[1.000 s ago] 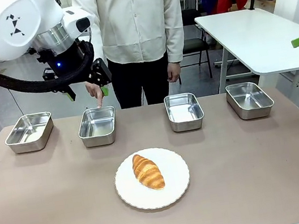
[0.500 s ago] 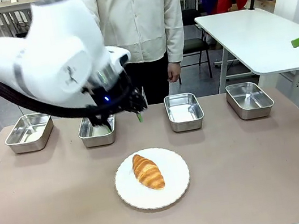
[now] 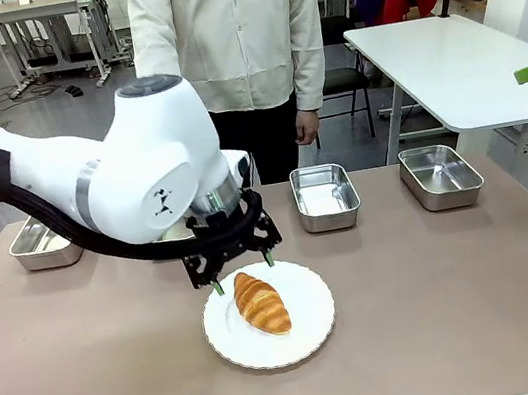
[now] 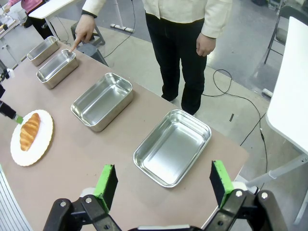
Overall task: Place the bread in the container.
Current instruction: Place the Butter Roll into the Airtight Container indicated by the human.
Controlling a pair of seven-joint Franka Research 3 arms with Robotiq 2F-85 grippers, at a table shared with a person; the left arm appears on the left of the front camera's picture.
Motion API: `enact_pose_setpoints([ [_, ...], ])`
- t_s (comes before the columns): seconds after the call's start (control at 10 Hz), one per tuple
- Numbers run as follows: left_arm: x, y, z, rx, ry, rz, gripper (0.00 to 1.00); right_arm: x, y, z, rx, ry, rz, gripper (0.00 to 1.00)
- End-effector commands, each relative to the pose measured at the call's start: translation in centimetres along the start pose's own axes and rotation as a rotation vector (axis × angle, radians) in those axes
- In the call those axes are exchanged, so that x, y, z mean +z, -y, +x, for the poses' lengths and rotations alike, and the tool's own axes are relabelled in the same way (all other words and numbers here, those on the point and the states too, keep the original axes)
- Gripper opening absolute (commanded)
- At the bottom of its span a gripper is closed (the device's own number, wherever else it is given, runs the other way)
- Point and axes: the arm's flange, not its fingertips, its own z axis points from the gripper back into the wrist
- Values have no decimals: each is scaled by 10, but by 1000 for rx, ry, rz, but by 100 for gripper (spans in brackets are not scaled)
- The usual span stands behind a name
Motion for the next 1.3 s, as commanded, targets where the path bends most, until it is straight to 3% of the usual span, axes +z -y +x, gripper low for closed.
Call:
enact_pose_setpoints([
  [0.0,12,5,-6,-24,-72,-30,100,0,0,1,0,15,5,100],
  [0.1,0,0,0,0,0,0,100,0,0,1,0,15,5,100],
  [0.5,-15,9,-15,48,-32,43,100,0,0,1,0,15,5,100],
  [1.2,-52,7,-4,49,-18,41,100,0,0,1,0,15,5,100],
])
